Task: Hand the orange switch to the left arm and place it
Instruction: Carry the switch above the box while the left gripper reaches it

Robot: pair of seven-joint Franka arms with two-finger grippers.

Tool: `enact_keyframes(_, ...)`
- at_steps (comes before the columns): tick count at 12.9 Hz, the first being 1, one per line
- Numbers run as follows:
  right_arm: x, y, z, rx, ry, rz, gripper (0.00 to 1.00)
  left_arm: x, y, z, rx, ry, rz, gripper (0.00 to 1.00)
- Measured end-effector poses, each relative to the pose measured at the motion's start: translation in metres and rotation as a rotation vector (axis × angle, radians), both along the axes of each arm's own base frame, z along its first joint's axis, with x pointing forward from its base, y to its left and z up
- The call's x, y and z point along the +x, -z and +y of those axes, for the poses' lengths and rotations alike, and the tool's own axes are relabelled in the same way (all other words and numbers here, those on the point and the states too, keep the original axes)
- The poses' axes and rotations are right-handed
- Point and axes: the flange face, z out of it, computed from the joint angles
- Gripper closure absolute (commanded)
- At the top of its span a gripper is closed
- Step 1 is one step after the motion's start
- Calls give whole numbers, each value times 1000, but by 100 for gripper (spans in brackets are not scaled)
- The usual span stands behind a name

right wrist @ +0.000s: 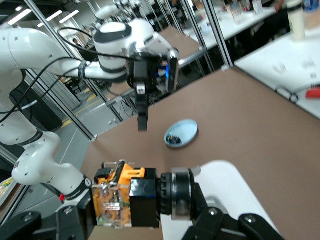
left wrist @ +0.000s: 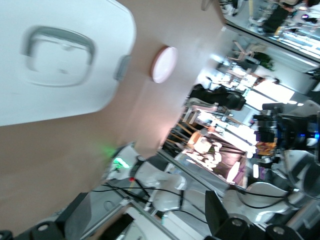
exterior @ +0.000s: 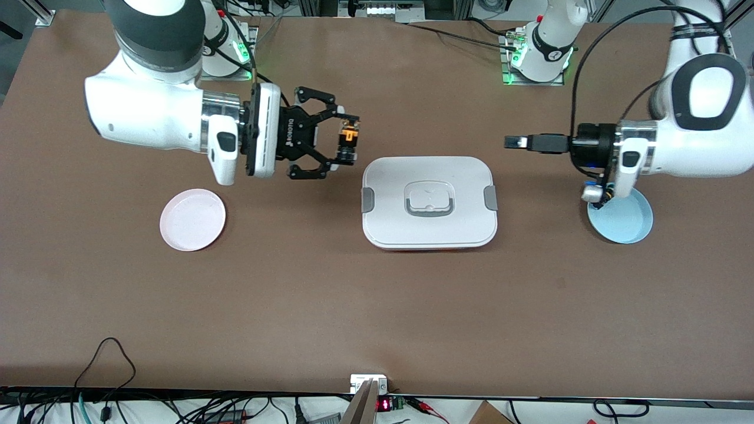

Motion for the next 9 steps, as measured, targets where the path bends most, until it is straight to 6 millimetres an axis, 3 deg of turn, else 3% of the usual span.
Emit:
enact_keyframes(3, -4, 19, 32, 159, 9, -59, 77, 0, -12, -55, -117, -76, 18, 0)
enact_keyframes(6, 1, 46, 41, 231, 7, -102, 77, 4, -23, -72, -214, -155, 26, 0)
enact_keyframes(8, 3, 49, 41, 237, 4, -120, 77, 6, -25, -83, -241, -208, 30, 0)
enact_keyframes(9, 3, 47, 41, 238, 3, -126, 77, 3, -24, -97, -234, -227, 29, 0)
